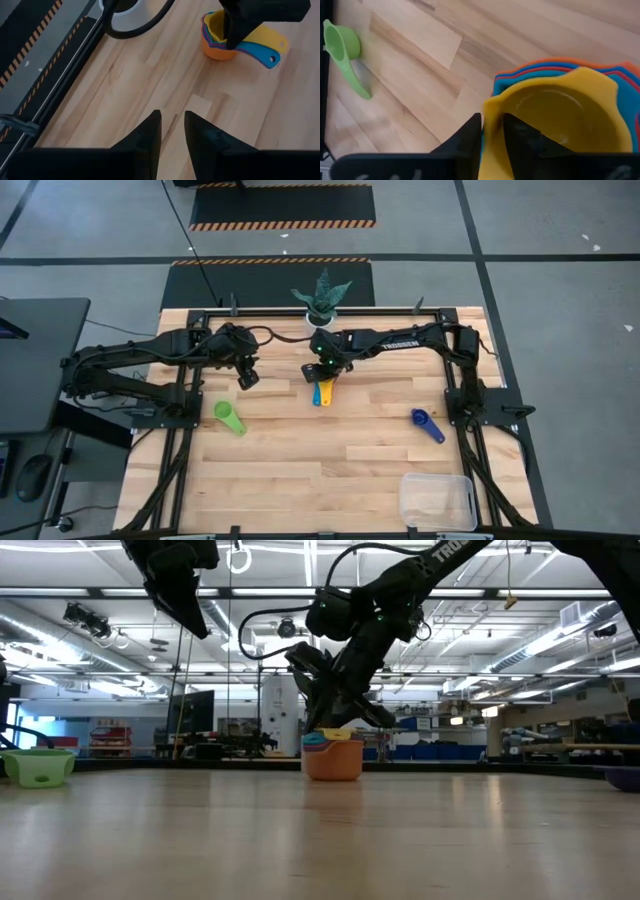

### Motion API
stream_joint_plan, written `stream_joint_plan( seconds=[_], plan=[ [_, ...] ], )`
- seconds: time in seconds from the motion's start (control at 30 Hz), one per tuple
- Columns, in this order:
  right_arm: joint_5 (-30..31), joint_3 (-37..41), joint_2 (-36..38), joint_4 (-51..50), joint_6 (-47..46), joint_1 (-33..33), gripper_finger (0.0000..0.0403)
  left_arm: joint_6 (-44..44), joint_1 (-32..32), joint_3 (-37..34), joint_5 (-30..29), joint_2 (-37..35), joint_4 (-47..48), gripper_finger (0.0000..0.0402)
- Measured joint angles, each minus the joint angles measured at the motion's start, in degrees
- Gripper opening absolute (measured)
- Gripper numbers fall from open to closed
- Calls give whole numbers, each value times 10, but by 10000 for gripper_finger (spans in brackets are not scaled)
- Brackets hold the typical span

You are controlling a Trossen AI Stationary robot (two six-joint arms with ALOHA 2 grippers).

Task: Nest measuring cups in basket
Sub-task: Stack the yellow measuring cup on top of the light blue measuring cup

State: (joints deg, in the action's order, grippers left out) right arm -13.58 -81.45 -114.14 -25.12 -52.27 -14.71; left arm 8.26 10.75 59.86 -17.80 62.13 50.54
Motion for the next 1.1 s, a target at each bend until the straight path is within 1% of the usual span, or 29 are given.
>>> stream_joint_plan(
  seconds=[0.1,0.2,0.27,0.4,0.6,0.77,0.97,1.1],
  plan=[
    [-3,0,0,0,15,-1,110,-1,0,0,0,0,0,91],
    [-39,0,0,3,49,-3,127,-1,0,0,0,0,0,91],
    [-67,0,0,15,53,-8,133,-1,0,0,0,0,0,91],
    [-118,0,0,36,47,-19,133,-1,0,0,0,0,0,91],
    [-146,0,8,38,49,-28,122,-14,0,0,0,0,0,91],
    [-143,0,32,51,59,-33,114,-15,0,0,0,0,1,91],
    [-116,0,87,48,86,-34,96,-16,0,0,0,0,4,91],
    [-116,0,132,47,105,-34,90,-16,0,0,0,0,4,91]
  ],
)
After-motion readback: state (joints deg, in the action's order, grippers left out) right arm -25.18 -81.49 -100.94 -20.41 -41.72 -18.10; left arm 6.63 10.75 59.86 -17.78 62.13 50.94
